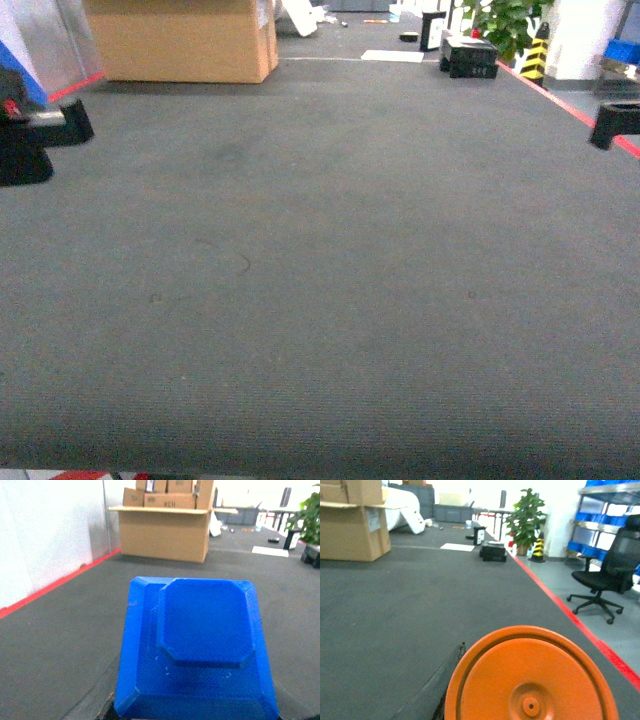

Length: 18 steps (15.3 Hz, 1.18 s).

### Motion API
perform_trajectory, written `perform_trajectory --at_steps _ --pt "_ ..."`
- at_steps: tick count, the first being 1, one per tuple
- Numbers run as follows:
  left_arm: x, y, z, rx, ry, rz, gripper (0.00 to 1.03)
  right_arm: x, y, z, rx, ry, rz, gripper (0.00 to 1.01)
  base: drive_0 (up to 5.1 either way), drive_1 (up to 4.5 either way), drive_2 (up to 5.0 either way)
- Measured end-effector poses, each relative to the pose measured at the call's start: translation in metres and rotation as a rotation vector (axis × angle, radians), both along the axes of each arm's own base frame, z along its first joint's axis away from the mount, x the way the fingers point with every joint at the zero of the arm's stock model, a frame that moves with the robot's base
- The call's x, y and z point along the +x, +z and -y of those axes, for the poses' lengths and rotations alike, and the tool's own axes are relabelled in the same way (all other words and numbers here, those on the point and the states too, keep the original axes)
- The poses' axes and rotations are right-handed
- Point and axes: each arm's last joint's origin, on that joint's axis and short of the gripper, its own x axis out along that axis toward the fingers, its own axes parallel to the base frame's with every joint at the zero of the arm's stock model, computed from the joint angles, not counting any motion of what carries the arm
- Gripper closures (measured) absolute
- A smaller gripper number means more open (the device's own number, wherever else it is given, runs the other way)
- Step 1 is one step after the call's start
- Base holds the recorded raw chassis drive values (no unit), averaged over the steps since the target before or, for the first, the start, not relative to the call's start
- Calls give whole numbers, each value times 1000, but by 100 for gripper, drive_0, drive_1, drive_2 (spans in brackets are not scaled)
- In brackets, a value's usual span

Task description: Sort blue parts and orange caps into right shelf containers

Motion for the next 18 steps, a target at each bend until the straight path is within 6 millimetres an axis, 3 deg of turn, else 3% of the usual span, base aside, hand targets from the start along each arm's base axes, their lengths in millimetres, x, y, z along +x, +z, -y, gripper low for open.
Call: perform_trajectory --at_steps 3,14,15,18 --pt "-24 17 6 -13 -11 69 59 -36 7 -1 -16 -16 41 57 0 0 0" --pt "-31 17 19 21 -70 46 59 -42 7 -3 -47 -6 11 57 0 0 0" --pt "-31 15 15 42 -110 -18 59 -45 5 2 -59 82 -63 57 0 0 0" --pt "-57 3 -17 36 -200 -97 59 -73 -6 34 16 151 -103 57 0 0 0"
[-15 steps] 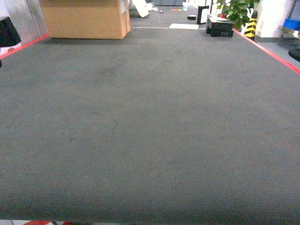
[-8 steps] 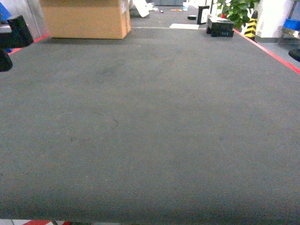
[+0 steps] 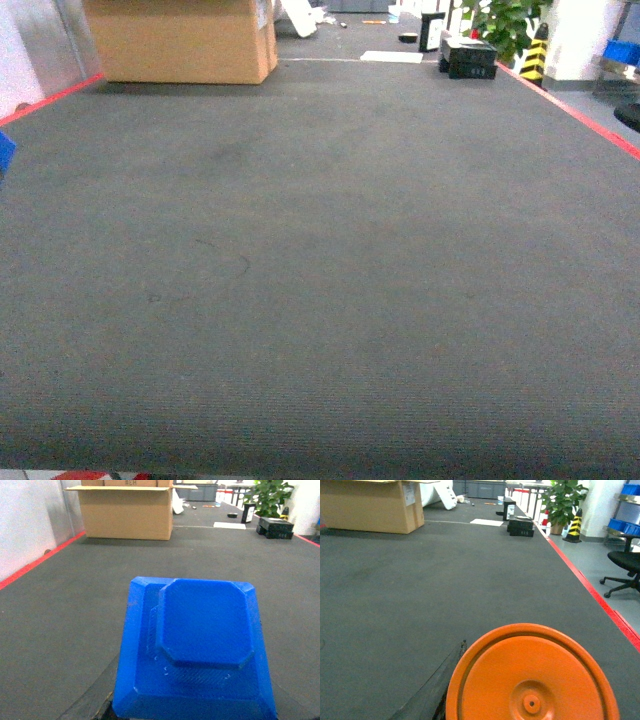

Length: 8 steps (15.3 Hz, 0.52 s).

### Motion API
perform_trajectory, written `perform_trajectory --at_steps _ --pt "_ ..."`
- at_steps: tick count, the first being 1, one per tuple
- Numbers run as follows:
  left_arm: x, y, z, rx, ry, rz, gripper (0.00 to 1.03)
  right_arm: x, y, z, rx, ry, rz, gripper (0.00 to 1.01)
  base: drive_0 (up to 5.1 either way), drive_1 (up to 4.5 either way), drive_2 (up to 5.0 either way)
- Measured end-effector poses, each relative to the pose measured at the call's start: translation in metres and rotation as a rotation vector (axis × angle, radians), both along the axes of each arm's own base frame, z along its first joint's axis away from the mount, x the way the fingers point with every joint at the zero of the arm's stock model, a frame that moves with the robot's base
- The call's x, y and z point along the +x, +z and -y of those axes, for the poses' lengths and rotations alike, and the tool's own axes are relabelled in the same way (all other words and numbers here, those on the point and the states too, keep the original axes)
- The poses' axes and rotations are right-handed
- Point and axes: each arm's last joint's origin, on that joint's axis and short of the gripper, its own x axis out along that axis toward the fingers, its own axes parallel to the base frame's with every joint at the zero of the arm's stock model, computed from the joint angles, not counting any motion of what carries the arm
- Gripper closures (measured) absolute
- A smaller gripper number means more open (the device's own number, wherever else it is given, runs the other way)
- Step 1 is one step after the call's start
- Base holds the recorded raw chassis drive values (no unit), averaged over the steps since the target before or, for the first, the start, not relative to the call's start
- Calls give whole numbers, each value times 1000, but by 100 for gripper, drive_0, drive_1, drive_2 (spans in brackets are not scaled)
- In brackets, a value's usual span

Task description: Sort blue parts and orange caps into right shelf containers

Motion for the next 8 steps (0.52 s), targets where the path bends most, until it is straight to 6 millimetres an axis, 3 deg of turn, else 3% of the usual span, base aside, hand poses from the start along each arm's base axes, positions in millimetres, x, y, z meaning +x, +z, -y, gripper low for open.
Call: perform_trajectory --at_steps 4,8 --pt "-26 -11 -25 -9 -6 -2 59 -26 -10 21 12 11 -3 57 0 0 0" --pt "-43 -17 -36 -12 -9 8 59 -42 -19 31 16 14 24 57 0 0 0"
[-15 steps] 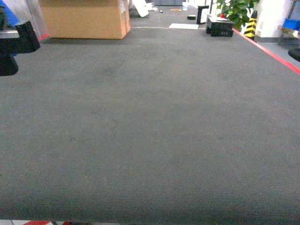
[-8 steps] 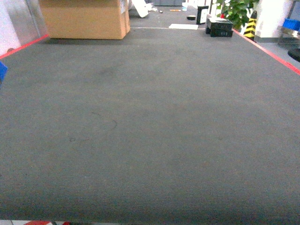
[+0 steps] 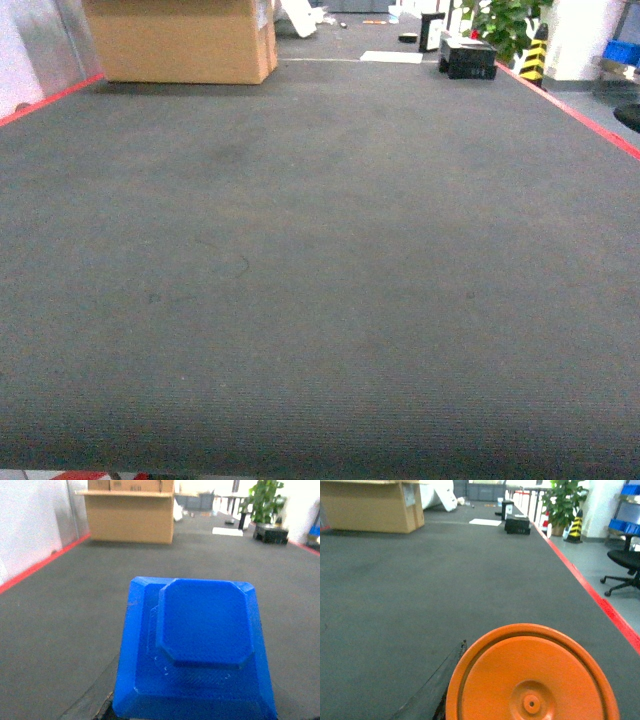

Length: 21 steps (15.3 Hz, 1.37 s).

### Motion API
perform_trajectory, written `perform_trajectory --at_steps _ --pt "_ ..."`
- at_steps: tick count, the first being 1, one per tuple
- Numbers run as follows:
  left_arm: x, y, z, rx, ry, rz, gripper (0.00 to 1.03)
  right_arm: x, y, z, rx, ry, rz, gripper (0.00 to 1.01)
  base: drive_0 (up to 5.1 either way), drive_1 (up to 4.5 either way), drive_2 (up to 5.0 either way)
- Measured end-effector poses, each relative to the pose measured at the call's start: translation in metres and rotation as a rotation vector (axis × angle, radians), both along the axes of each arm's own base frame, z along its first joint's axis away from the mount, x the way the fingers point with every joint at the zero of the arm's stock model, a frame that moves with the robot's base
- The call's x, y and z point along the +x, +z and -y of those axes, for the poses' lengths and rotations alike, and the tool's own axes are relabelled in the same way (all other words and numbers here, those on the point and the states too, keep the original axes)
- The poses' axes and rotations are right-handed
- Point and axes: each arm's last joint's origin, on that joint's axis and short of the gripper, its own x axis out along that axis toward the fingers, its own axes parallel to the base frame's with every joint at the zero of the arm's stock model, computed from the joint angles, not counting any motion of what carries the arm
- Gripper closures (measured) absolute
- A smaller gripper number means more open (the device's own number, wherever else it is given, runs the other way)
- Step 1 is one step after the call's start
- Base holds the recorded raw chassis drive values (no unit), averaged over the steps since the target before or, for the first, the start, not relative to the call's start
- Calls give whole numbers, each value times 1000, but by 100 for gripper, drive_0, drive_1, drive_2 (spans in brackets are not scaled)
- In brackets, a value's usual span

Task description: Sort blue parts and orange caps into right shelf containers

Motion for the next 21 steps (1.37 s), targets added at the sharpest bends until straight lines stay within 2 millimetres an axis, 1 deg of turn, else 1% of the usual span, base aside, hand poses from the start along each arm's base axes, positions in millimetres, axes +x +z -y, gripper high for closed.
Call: perform_trajectory --at_steps 1,2,3,4,10,18,19,20,21 --pt "-3 -4 -2 -2 0 13 59 -3 -7 2 -3 2 -48 57 0 0 0" --pt "-6 -10 -6 1 -16 -28 59 -6 -3 10 2 11 -24 57 0 0 0" --pt "-8 -8 -13 -1 -1 -12 59 -10 -1 14 4 -16 -8 57 0 0 0" --pt "-12 -5 -15 -3 19 8 59 -13 1 13 5 -8 -2 57 0 0 0" --pt "-26 -2 -14 -4 -3 19 59 -26 3 13 5 1 0 57 0 0 0" --pt "-36 -2 -14 -4 -3 16 59 -37 3 13 5 1 3 57 0 0 0" --pt "-38 -3 -14 -4 -4 9 59 -39 1 13 5 1 -10 57 0 0 0" --pt "-44 -9 -14 -4 -6 -40 59 -46 -4 12 6 4 -52 57 0 0 0" --pt "-48 -4 -14 -4 -5 19 59 -48 1 12 5 4 13 57 0 0 0"
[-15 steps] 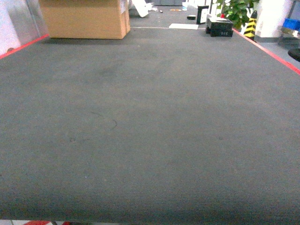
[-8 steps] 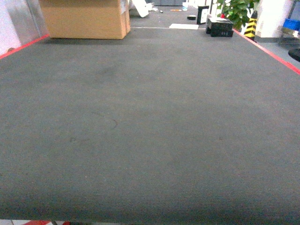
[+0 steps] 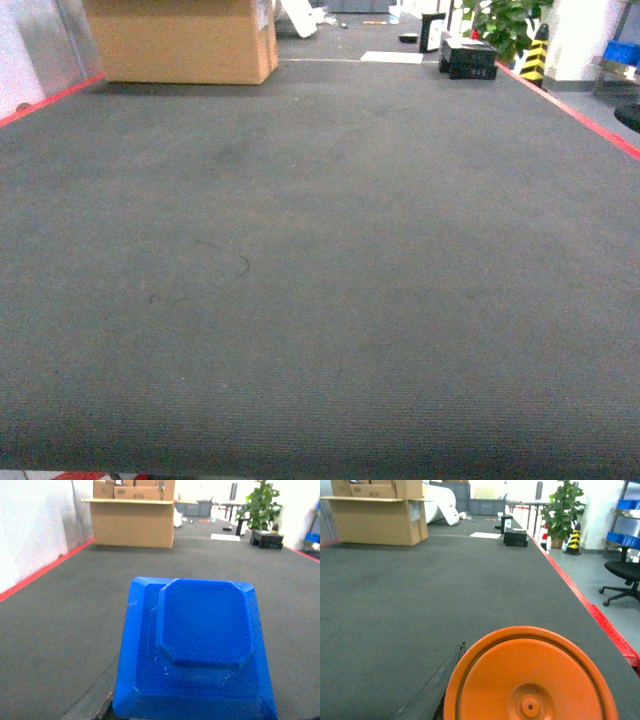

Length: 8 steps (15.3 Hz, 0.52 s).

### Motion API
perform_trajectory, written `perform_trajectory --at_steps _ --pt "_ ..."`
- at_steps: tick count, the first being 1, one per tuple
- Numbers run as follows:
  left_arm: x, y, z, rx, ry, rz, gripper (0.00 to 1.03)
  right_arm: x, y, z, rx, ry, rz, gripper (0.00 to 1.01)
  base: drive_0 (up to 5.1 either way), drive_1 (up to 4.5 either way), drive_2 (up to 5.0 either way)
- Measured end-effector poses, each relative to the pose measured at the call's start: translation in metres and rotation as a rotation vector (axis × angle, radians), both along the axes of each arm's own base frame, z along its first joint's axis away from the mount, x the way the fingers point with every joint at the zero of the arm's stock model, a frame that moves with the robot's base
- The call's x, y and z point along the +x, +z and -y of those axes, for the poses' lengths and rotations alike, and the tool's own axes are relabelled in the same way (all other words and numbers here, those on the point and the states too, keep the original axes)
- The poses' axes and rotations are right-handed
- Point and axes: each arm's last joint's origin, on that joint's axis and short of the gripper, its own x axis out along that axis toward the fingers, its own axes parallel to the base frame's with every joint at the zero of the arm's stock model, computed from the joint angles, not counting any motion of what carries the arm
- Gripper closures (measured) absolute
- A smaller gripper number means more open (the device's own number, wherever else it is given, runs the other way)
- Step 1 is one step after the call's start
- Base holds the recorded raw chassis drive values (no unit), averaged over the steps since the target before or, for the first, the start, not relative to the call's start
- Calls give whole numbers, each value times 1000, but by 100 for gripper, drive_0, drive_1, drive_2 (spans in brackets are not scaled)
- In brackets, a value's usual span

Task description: Sort blue parts and orange caps into right shelf containers

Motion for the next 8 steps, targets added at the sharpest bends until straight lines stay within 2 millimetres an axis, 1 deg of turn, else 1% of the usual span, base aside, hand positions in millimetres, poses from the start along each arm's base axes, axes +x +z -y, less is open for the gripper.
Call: perform_trajectory --at_steps 1,2,8 --pt "0 2 0 0 3 2 59 0 -2 0 0 0 -19 57 0 0 0" --pt "0 -2 0 0 1 -18 59 0 -2 0 0 0 -23 57 0 0 0" --pt "0 -1 0 0 1 -12 59 0 -2 0 0 0 -20 57 0 0 0"
